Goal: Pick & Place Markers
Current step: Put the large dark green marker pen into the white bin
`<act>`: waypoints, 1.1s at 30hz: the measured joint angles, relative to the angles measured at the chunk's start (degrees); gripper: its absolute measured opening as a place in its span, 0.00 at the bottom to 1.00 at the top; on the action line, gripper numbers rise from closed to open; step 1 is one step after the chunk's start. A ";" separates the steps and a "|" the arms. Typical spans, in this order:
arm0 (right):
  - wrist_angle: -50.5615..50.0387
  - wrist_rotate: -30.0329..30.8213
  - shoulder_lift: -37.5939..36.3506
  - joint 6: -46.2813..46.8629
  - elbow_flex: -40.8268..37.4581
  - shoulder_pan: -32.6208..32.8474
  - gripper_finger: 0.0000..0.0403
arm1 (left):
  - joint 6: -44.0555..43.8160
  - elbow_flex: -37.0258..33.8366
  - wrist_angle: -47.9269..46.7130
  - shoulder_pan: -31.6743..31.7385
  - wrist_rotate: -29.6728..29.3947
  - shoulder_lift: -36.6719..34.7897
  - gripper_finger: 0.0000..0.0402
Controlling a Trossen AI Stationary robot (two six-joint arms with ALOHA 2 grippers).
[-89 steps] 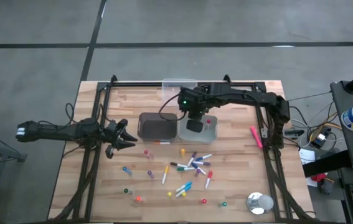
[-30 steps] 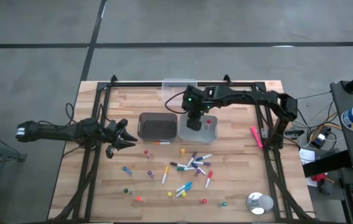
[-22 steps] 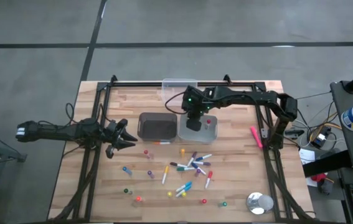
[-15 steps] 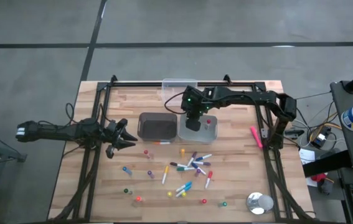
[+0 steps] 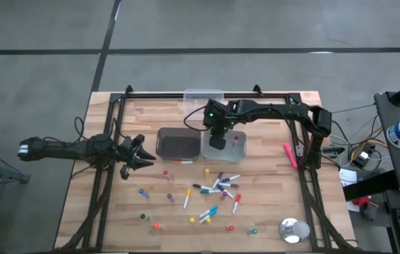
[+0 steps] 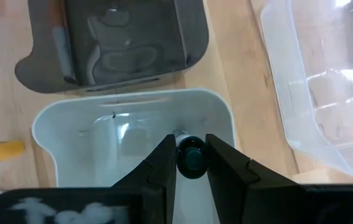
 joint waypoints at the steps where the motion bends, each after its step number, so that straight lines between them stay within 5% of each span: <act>1: -0.17 0.00 0.00 0.00 0.00 0.00 0.17 | -0.01 0.00 -0.01 0.00 0.00 0.03 0.26; 33: 0.07 -0.01 0.00 0.31 -0.09 0.28 0.24 | -0.06 0.00 -0.39 0.01 0.02 0.13 0.26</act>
